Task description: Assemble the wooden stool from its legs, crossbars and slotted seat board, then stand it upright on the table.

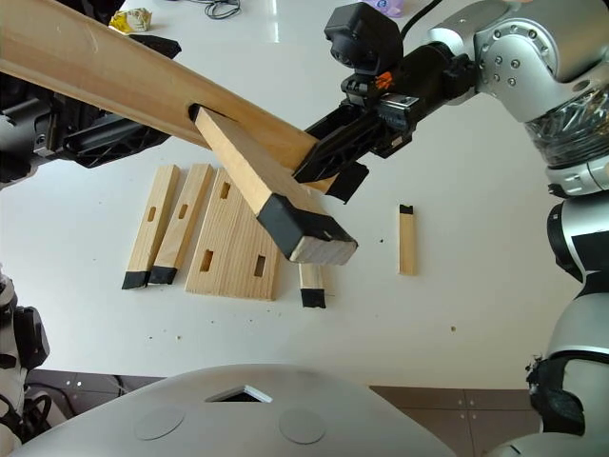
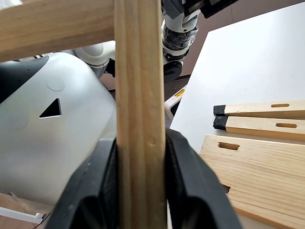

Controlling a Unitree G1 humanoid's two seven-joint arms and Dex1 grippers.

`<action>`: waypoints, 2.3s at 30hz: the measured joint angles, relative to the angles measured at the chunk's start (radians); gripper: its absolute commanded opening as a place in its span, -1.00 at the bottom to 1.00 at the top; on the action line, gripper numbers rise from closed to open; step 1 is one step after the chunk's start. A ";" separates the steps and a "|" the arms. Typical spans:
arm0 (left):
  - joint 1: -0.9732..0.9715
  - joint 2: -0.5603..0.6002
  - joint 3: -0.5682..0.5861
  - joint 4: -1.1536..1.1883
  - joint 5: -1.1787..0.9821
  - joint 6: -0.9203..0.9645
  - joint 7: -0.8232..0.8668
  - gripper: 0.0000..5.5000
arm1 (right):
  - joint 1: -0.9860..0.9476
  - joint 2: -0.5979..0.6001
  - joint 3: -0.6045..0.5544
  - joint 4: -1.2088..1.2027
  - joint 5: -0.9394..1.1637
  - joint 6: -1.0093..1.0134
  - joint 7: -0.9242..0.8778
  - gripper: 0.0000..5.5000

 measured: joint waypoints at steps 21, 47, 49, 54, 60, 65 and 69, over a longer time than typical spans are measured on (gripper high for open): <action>-0.026 0.018 -0.026 -0.011 0.030 -0.059 -0.059 0.29 | 0.013 -0.076 0.143 0.009 -0.005 -0.058 0.000 -0.61; -0.005 -0.100 0.051 -0.034 -0.212 -0.038 0.243 -0.54 | 0.269 0.011 -0.321 -0.058 0.103 0.399 -0.016 -0.61; 0.004 -0.097 0.050 -0.030 -0.218 -0.020 0.264 -0.54 | 0.274 0.033 -0.373 -0.047 0.095 0.414 -0.031 -0.61; 0.017 -0.118 0.047 -0.019 -0.304 0.011 0.316 -0.32 | 0.279 0.076 -0.468 -0.055 0.098 0.501 -0.068 -0.61; -0.008 -0.137 0.051 0.039 -0.412 0.032 0.408 0.01 | 0.294 0.128 -0.559 -0.081 0.146 0.631 -0.123 -0.61; -0.045 -0.139 0.055 0.071 -0.508 0.050 0.470 0.09 | 0.311 0.186 -0.623 -0.066 0.194 0.716 -0.199 -0.61; -0.046 -0.160 0.055 0.064 -0.600 0.052 0.534 0.09 | 0.292 0.234 -0.648 0.051 0.315 0.725 -0.333 -0.61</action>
